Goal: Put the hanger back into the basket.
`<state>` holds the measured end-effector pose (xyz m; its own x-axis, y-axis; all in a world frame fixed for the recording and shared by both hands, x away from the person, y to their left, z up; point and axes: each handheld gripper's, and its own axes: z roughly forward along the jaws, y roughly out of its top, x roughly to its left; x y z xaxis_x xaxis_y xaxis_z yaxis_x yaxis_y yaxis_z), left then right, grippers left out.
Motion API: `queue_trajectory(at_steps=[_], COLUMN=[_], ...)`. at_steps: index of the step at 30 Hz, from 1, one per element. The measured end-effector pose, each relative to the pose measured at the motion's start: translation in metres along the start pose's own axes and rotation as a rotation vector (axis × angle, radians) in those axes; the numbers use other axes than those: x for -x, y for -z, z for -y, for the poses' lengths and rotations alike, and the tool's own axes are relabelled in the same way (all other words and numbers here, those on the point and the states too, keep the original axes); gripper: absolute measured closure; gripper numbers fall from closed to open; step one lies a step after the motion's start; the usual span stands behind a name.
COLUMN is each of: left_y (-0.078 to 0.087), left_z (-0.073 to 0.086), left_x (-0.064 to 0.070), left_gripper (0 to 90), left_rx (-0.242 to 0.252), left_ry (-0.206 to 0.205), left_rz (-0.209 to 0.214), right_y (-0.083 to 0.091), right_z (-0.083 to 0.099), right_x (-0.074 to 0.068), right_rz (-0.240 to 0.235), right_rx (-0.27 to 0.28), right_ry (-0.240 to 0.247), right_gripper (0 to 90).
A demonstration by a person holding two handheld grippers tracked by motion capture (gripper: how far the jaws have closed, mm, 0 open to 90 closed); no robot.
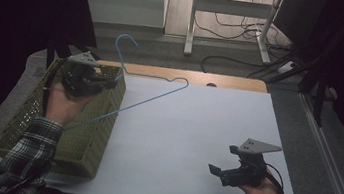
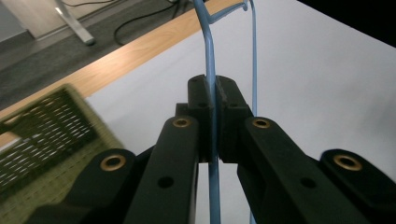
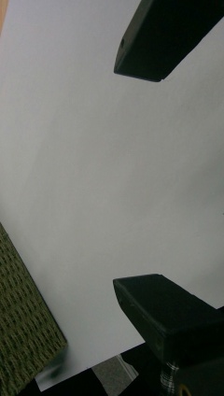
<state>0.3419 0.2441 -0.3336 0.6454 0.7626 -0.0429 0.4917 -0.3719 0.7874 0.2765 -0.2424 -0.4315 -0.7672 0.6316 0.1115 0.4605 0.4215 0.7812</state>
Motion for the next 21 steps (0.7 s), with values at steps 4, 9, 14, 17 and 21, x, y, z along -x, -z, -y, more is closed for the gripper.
queue_trajectory(at_steps=[4,9,14,17,21], left_y=[0.014,0.032,0.044,0.049,0.051], left_z=[0.010,0.024,0.039,0.048,0.061], left_x=[-0.011,-0.026,-0.041,-0.049,-0.059], left_gripper=[87.2,87.2,87.2,87.2,87.2], left_rx=[0.007,0.019,0.028,0.033,0.034], left_ry=[0.019,0.048,0.077,0.098,0.126], left_rz=[-0.032,-0.077,-0.114,-0.134,-0.163], right_y=[0.003,0.007,0.009,0.009,0.008], right_z=[0.006,0.014,0.021,0.024,0.026], right_x=[0.000,0.000,0.000,0.000,0.001], right_rz=[0.005,0.012,0.023,0.030,0.037], right_rx=[0.005,0.006,0.002,-0.008,-0.018], right_ry=[-0.010,-0.026,-0.034,-0.037,-0.035], right_gripper=[0.7,0.7,0.6,0.6,0.6])
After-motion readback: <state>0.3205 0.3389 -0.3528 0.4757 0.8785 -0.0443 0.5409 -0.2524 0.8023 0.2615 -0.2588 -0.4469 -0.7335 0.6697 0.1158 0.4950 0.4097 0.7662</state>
